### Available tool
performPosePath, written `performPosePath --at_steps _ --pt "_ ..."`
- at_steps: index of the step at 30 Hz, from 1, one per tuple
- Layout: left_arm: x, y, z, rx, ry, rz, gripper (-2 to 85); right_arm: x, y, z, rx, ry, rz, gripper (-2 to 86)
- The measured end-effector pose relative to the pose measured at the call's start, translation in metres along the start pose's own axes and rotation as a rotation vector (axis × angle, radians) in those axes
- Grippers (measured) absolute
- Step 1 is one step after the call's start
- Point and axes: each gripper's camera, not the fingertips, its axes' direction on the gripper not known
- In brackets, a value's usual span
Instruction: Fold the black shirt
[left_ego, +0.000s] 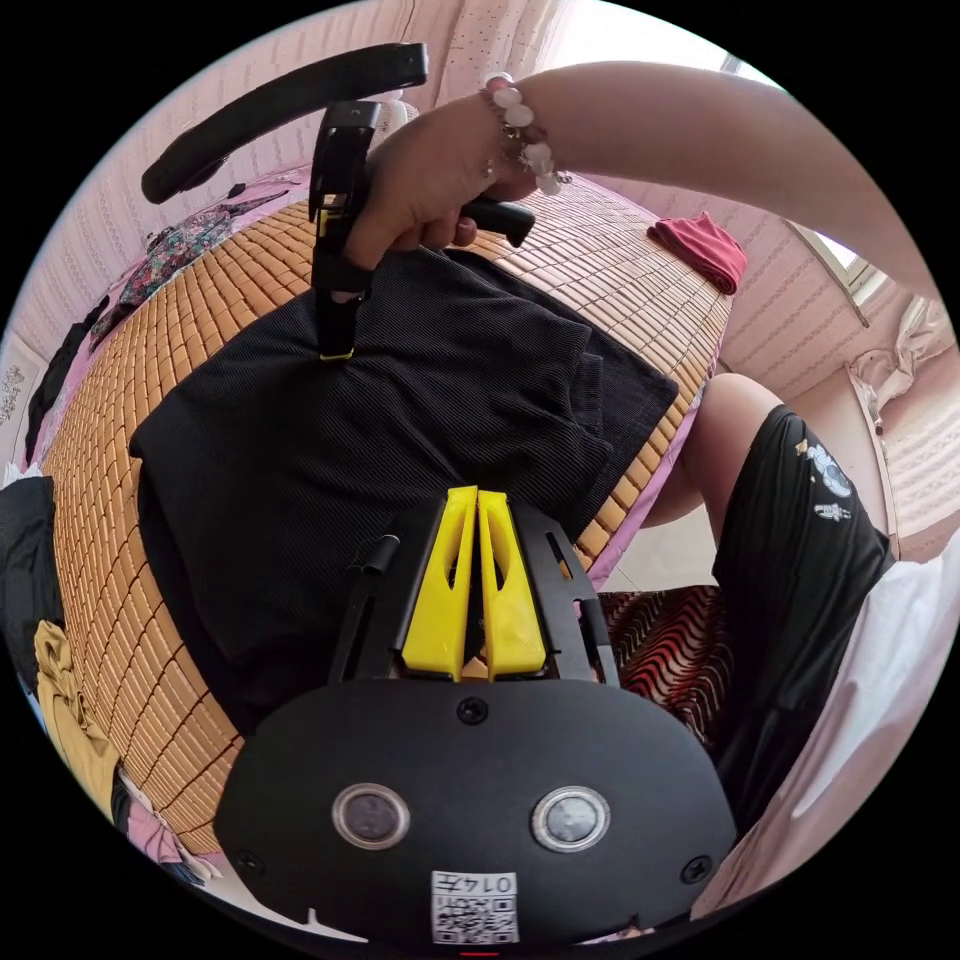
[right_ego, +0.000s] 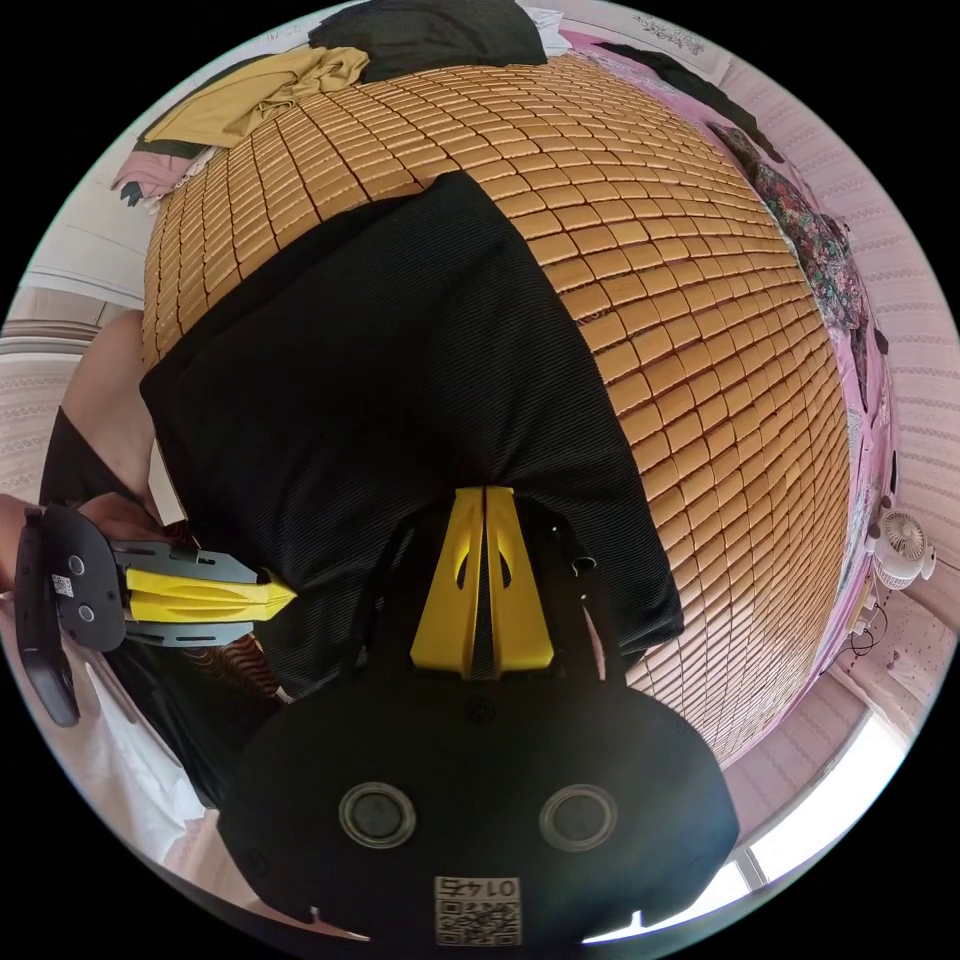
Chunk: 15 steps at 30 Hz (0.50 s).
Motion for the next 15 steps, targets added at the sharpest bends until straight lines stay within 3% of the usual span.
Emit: performPosePath --at_steps 4,8,15 --pt "0.012 0.001 0.0 0.009 -0.028 0.008 -0.7 -0.006 -0.011 -0.007 -0.078 0.022 -0.091 0.0" --pt "0.018 0.004 0.001 0.026 -0.024 -0.018 -0.7 0.02 -0.022 -0.018 -0.024 -0.022 0.053 0.0" --pt "0.018 0.008 0.001 0.044 0.022 -0.059 -0.7 0.02 -0.015 0.007 -0.052 0.026 0.084 0.1"
